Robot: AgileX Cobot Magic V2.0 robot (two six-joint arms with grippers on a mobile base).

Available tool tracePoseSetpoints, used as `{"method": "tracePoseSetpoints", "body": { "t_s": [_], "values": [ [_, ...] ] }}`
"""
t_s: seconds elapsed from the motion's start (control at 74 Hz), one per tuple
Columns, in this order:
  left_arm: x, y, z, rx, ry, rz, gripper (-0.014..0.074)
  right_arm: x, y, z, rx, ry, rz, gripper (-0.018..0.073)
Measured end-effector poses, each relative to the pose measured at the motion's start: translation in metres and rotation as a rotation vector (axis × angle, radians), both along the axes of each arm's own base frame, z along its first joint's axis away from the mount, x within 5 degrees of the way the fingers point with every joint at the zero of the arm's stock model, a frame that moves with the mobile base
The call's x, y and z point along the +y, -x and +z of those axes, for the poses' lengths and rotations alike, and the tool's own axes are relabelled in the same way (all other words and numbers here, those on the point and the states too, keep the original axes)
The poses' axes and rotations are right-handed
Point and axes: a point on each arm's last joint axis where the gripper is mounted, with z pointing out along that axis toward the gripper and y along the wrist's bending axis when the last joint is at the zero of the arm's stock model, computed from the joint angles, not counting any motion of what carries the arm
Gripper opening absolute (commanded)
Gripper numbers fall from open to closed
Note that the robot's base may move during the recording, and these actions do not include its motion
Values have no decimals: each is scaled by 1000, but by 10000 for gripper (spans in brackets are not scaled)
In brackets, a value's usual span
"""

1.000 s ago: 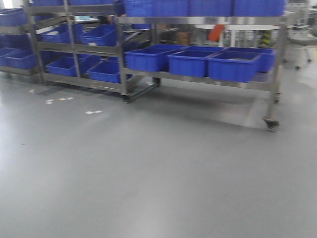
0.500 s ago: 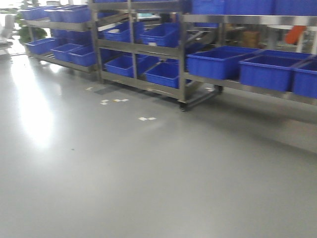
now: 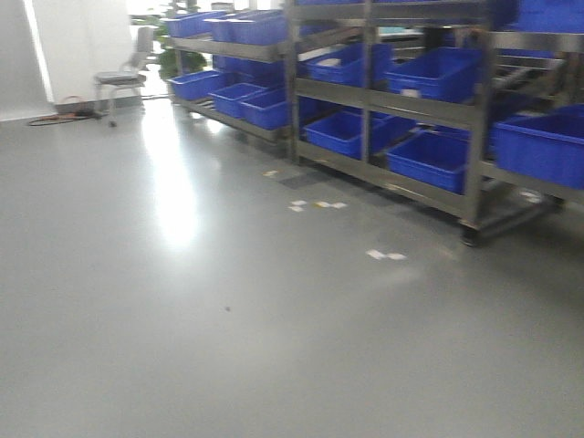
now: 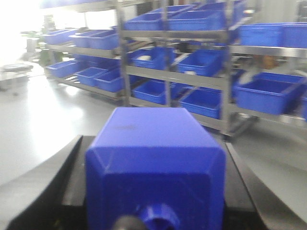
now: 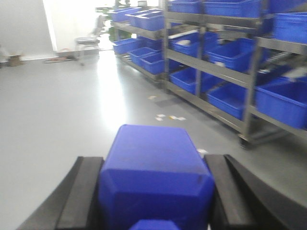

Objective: Pick and sort blue part to right shelf
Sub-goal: 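Drive the base away from the table carrying both blue parts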

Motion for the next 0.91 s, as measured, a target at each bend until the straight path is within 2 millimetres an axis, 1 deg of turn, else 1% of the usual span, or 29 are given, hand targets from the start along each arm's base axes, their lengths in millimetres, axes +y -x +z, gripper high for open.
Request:
{"method": "tracePoseSetpoints", "body": {
  "t_s": [0.905],
  "values": [
    [0, 0, 0, 0, 0, 0, 312, 0, 0, 0, 0, 0, 0, 277]
  ]
}}
